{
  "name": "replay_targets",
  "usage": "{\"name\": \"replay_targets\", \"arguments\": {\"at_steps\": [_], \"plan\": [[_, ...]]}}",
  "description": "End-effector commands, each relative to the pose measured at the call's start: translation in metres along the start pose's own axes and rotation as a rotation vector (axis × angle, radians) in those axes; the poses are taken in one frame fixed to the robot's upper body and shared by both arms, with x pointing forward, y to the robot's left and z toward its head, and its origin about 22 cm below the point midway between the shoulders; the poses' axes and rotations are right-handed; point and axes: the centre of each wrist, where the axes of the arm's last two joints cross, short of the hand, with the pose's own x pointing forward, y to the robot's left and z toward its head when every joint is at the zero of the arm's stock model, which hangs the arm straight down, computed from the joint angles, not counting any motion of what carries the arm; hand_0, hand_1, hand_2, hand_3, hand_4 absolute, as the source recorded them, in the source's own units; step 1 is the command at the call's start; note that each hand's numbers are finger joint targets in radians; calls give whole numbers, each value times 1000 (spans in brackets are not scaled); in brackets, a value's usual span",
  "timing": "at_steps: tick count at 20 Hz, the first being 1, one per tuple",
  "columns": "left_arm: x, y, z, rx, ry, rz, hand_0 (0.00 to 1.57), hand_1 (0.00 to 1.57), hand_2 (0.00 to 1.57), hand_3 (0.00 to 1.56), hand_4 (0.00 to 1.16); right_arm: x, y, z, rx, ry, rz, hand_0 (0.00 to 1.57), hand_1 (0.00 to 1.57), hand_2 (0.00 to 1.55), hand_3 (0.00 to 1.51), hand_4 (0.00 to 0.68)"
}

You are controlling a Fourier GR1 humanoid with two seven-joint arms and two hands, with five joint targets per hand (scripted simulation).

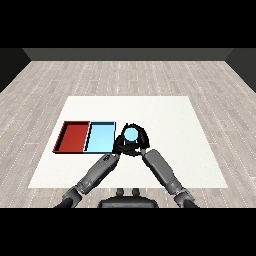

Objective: Pick the blue can and put it in the blue box

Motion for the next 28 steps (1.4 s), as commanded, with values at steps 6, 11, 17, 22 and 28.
{"name": "replay_targets", "arguments": {"at_steps": [6, 11, 17, 22, 28], "plan": [[5, -3, -3, -11, -15, 1, 0, 0, 0, 0, 0, 10, 18, -4, 33, -17, 15, 1461, 1461, 1461, 1370, 535], [11, -22, -10, -49, -18, -20, 0, 0, 0, 0, 0, -11, 15, 8, 48, 2, 11, 1441, 1441, 1448, 1352, 487], [5, -20, -12, 65, 40, 34, 0, 0, 387, 0, 775, 9, 31, 0, 42, -5, 14, 1448, 1448, 1456, 1365, 511], [-2, -8, -21, 140, 76, -96, 1571, 1571, 1571, 1472, 1134, 10, 15, -28, 43, -24, -16, 1426, 1426, 1461, 1378, 529], [7, -9, -26, 156, 55, -111, 1571, 1571, 1554, 1463, 1138, -9, 20, -6, 39, -7, -3, 1424, 1424, 1456, 1374, 531]]}}
